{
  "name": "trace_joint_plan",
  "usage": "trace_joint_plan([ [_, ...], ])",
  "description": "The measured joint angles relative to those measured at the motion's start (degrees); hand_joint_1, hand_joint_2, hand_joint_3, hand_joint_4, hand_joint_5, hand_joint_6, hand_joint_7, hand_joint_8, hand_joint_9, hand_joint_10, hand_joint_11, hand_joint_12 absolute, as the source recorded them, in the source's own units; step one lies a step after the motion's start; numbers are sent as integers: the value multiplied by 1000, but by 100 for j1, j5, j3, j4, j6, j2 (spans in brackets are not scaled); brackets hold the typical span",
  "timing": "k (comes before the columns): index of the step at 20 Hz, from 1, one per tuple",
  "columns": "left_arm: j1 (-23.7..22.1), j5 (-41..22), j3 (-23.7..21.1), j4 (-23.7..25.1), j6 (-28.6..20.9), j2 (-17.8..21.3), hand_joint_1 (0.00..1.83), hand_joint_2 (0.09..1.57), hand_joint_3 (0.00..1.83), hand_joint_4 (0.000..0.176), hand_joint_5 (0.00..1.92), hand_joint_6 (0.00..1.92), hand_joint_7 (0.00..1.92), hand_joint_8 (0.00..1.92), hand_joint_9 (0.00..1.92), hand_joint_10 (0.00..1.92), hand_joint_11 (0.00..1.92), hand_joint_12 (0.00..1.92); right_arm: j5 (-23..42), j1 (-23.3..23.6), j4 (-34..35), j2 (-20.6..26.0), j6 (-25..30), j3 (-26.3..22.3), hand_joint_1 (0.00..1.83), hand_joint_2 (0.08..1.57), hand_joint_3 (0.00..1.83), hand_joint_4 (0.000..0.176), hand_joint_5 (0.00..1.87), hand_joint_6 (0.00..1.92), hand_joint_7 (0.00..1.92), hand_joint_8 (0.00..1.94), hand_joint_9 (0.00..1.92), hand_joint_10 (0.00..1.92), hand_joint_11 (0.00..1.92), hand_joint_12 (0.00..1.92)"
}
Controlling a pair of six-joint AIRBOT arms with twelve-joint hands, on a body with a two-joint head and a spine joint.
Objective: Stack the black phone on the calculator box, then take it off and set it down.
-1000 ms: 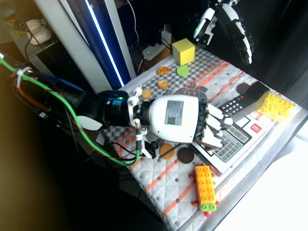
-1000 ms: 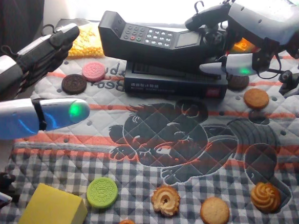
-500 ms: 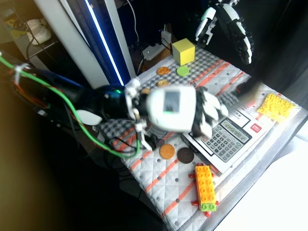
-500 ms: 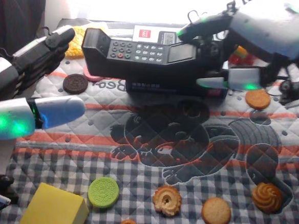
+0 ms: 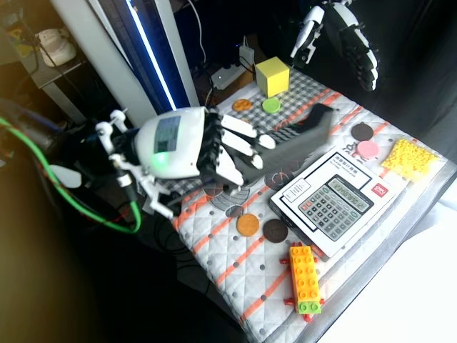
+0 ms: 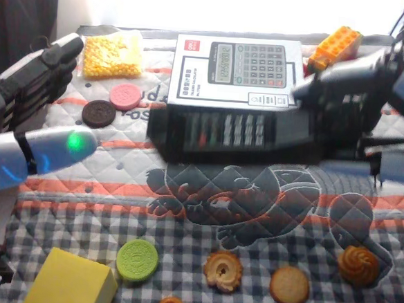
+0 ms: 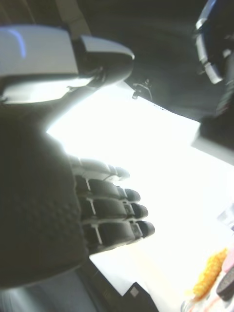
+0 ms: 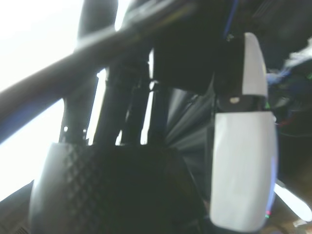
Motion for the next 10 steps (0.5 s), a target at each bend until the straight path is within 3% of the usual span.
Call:
trace_joint_plan([
  [1,9,24,-44,-39,-20,35,631,948,4,137,0,0,0,0,0,0,0,0,94,-122,-44,7,192,0,1293,1047,0,0,1148,431,1202,845,1454,127,900,1114],
  [3,20,-48,-44,-98,-74,52,622,955,6,134,0,0,0,0,0,0,0,0,127,-330,-28,31,208,2,1291,1056,0,0,1058,625,1225,776,1488,130,1023,1013],
  [4,68,-96,-44,-98,-96,52,631,951,3,149,0,0,0,0,0,0,0,0,131,-455,-2,50,212,2,1295,1047,0,0,1072,606,1255,717,1527,111,1138,896],
  [5,83,-79,-44,-92,-98,52,631,951,3,149,0,0,0,0,0,0,0,0,76,-507,11,52,214,2,1295,1047,0,0,1072,606,1255,717,1527,111,1138,896],
  [7,85,-61,-44,-81,-122,52,613,949,2,122,0,0,0,0,0,0,0,0,-94,-549,31,52,258,15,1291,1042,0,0,1050,721,1300,577,1463,23,1135,602],
  [8,85,-85,-44,-76,-138,52,608,932,0,139,0,0,0,0,0,0,0,0,-177,-557,26,52,271,46,1280,1077,5,0,1030,656,1141,935,1432,11,1000,872],
  [9,85,-92,-44,-76,-140,52,608,932,0,139,0,0,0,0,0,0,0,0,-236,-577,42,52,275,68,1280,1077,5,0,1030,656,1141,935,1432,11,1000,872],
  [10,85,-101,-44,-83,-144,52,618,937,0,155,0,0,0,0,0,0,0,0,-385,-579,46,52,306,92,1138,1173,1,0,854,1138,833,363,952,0,639,673],
])
